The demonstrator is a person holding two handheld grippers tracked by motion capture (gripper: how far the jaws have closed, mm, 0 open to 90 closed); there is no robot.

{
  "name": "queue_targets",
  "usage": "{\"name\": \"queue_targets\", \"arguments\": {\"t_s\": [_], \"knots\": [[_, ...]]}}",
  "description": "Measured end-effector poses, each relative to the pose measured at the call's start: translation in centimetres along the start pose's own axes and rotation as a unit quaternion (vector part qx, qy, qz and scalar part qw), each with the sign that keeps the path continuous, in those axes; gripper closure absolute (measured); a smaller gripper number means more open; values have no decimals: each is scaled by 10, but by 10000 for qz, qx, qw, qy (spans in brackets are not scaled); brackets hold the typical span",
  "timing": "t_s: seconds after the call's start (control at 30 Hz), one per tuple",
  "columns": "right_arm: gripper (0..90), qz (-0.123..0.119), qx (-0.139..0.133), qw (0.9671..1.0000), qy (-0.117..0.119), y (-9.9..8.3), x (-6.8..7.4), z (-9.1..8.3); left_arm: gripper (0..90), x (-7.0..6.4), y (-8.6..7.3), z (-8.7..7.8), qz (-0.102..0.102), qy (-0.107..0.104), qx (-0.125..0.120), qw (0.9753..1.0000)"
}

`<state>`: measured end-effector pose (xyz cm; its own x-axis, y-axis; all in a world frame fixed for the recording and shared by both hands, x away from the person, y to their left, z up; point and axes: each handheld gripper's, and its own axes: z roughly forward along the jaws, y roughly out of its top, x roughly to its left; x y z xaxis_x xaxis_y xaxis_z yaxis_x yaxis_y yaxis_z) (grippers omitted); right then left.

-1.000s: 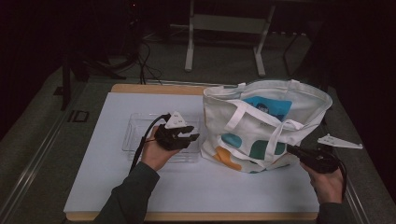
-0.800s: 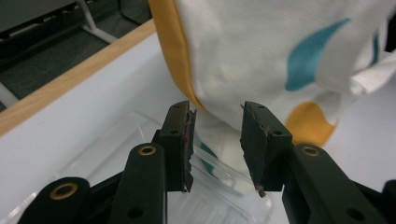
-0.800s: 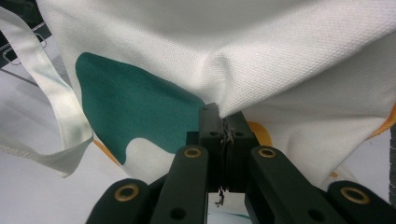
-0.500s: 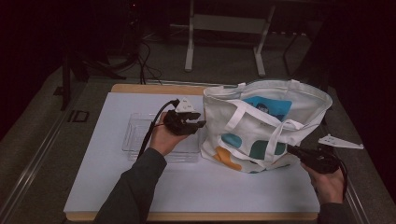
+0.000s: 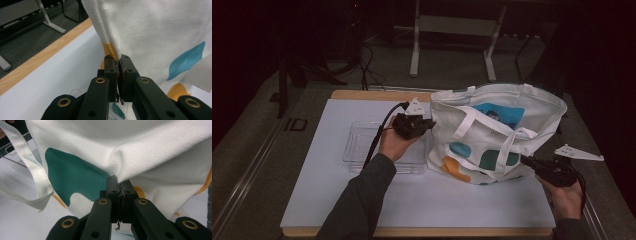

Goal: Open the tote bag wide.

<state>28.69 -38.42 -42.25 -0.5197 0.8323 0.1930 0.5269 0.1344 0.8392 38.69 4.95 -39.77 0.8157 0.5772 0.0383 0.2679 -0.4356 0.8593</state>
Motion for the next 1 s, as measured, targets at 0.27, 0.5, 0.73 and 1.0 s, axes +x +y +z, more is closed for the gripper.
{"name": "queue_targets", "arguments": {"t_s": [0.27,0.5,0.73,1.0], "knots": [[886,-145,-97,9998,-20,0,7,-8,874,-2,0,-13,22,-45,-50,10000],[884,-191,-126,9997,28,-4,10,-12,873,-7,-4,-19,39,-105,-82,9999],[884,-220,-108,9997,46,-10,13,-15,873,-12,-11,-20,48,-130,-9,9999],[884,-223,-8,9997,93,-17,14,-13,873,-15,-16,-17,55,-191,80,9998]]}}
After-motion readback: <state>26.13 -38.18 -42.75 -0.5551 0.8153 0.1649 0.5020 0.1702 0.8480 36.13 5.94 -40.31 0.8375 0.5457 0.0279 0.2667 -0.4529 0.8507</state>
